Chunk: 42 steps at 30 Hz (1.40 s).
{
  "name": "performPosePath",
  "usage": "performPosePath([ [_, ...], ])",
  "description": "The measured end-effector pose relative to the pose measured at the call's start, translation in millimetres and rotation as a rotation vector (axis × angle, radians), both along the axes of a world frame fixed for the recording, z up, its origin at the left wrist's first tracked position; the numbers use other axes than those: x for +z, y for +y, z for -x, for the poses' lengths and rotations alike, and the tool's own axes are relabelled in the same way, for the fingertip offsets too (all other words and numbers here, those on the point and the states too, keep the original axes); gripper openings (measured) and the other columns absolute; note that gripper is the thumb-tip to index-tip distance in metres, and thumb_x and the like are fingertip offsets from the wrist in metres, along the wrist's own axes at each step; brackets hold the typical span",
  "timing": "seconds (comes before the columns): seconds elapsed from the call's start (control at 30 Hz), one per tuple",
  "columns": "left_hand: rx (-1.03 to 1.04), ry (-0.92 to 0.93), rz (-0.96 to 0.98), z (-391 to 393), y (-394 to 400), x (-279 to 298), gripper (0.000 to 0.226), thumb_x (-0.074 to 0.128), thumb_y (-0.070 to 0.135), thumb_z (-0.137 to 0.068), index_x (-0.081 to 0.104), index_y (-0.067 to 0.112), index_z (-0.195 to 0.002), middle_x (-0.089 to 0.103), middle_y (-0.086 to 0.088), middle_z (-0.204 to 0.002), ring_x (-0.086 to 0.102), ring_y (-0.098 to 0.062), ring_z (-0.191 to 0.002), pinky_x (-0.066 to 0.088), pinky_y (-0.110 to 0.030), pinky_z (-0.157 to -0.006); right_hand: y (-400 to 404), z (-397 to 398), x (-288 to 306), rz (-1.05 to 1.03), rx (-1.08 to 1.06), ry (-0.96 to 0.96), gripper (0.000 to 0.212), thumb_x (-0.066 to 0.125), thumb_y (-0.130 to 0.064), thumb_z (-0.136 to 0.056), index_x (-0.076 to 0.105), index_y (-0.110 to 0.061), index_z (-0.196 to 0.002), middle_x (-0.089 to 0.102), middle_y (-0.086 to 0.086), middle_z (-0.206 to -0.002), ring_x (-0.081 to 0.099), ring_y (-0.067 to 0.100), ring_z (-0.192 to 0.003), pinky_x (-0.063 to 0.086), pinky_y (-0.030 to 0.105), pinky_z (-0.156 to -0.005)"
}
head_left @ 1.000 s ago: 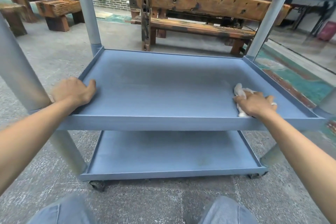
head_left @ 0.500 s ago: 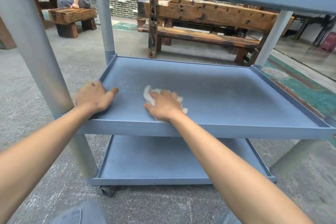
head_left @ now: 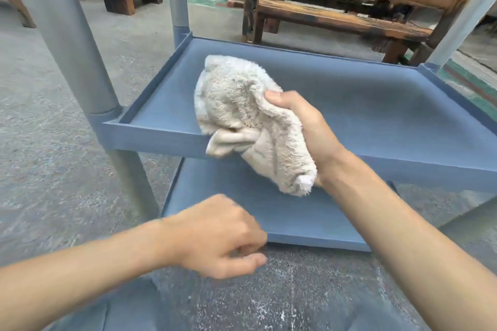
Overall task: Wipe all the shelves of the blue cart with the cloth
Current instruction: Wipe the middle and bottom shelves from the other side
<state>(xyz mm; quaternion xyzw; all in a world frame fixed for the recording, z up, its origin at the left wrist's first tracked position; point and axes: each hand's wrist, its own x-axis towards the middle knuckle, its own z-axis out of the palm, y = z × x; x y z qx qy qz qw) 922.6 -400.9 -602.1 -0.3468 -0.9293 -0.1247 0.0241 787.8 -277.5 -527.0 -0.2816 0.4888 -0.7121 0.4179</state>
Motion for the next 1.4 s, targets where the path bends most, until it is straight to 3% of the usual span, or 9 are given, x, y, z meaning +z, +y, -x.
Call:
performPosePath([
  [0.17, 0.629, -0.837, 0.239, -15.1, -81.2, -136.0, 0.035, 0.051, 0.039, -0.098, 0.067, 0.016, -0.119, 0.069, -0.004, -0.121, 0.065, -0.021, -0.105, 0.053, -0.036, -0.093, -2.9, -46.1, -112.5, -0.27, 0.249, -0.313, 0.034, 0.058, -0.039, -0.091, 0.084, -0.019, -0.1, 0.079, 0.005, -0.106, 0.073, 0.021, -0.1, 0.054, 0.035, -0.099],
  [0.43, 0.951, -0.706, -0.126, -14.3, -148.7, -186.0, 0.031, 0.048, 0.036, -0.095, 0.052, 0.019, -0.07, 0.064, -0.008, -0.078, 0.06, -0.027, -0.077, 0.042, -0.035, -0.066, -60.0, -11.8, -230.1, -0.507, -0.103, -0.458, 0.033, 0.057, -0.035, -0.092, 0.062, -0.006, -0.108, 0.061, 0.015, -0.086, 0.055, 0.026, -0.071, 0.043, 0.036, -0.068],
  [0.67, 0.912, -0.235, -0.528, 17.3, -140.4, -188.0, 0.025, 0.041, 0.031, -0.095, 0.061, 0.017, -0.093, 0.067, -0.004, -0.094, 0.062, -0.025, -0.091, 0.048, -0.039, -0.084, -145.0, 34.4, -274.3, -0.908, -0.126, 0.984, 0.033, 0.051, -0.036, -0.101, 0.062, -0.019, -0.126, 0.069, 0.008, -0.127, 0.062, 0.029, -0.115, 0.05, 0.041, -0.092],
  [0.8, 1.166, -0.174, -0.806, 102.3, -126.6, -191.1, 0.038, 0.035, 0.035, -0.102, 0.057, 0.008, -0.116, 0.056, -0.017, -0.117, 0.05, -0.031, -0.115, 0.036, -0.038, -0.097, -165.7, 17.6, -316.7, -0.875, 0.009, 1.162, 0.04, 0.051, -0.028, -0.094, 0.057, -0.015, -0.131, 0.06, 0.013, -0.127, 0.06, 0.031, -0.117, 0.054, 0.046, -0.09],
  [0.97, 1.697, -0.322, -0.544, 143.6, -167.8, -218.4, 0.057, 0.02, 0.038, -0.108, 0.043, 0.004, -0.147, 0.044, -0.025, -0.148, 0.039, -0.042, -0.136, 0.029, -0.047, -0.115, -188.2, 6.6, -335.5, -0.66, 0.033, 1.535, 0.04, 0.049, -0.042, -0.101, 0.059, -0.01, -0.123, 0.061, 0.02, -0.119, 0.058, 0.038, -0.106, 0.056, 0.046, -0.086],
  [1.1, 1.633, -0.657, -1.01, 131.3, -176.0, -228.3, 0.085, 0.012, 0.06, -0.101, 0.048, -0.005, -0.142, 0.051, -0.027, -0.144, 0.046, -0.036, -0.137, 0.02, -0.042, -0.122, -189.6, 9.2, -338.9, -0.582, 0.146, 1.518, 0.039, 0.049, -0.051, -0.103, 0.065, -0.018, -0.115, 0.054, 0.02, -0.125, 0.053, 0.037, -0.116, 0.05, 0.046, -0.1],
  [1.27, 1.497, -0.711, -1.055, 115.2, -159.5, -213.5, 0.076, 0.022, 0.065, -0.1, 0.06, 0.0, -0.095, 0.073, -0.025, -0.102, 0.067, -0.029, -0.096, 0.041, -0.026, -0.104, -173.4, 19.3, -338.2, -0.613, 0.26, 1.46, 0.038, 0.045, -0.055, -0.104, 0.06, -0.032, -0.13, 0.042, 0.016, -0.131, 0.047, 0.036, -0.121, 0.047, 0.05, -0.104],
  [1.33, 1.44, -0.666, -1.039, 116.4, -156.5, -209.4, 0.066, 0.028, 0.053, -0.104, 0.062, 0.003, -0.078, 0.069, -0.01, -0.053, 0.065, -0.011, -0.046, 0.047, -0.01, -0.052, -163.0, 25.5, -339.0, -0.688, 0.328, 1.461, 0.046, 0.042, -0.057, -0.105, 0.044, -0.048, -0.149, 0.034, 0.015, -0.143, 0.04, 0.037, -0.132, 0.043, 0.047, -0.105],
  [1.4, 1.433, -0.635, -1.069, 118.0, -146.1, -199.4, 0.075, 0.031, 0.04, -0.106, 0.063, 0.005, -0.048, 0.047, 0.004, -0.026, 0.046, -0.003, -0.021, 0.032, -0.013, -0.027, -146.5, 33.4, -338.3, -0.735, 0.373, 1.468, 0.052, 0.042, -0.059, -0.104, 0.031, -0.056, -0.155, 0.03, 0.016, -0.148, 0.034, 0.038, -0.137, 0.038, 0.044, -0.107],
])
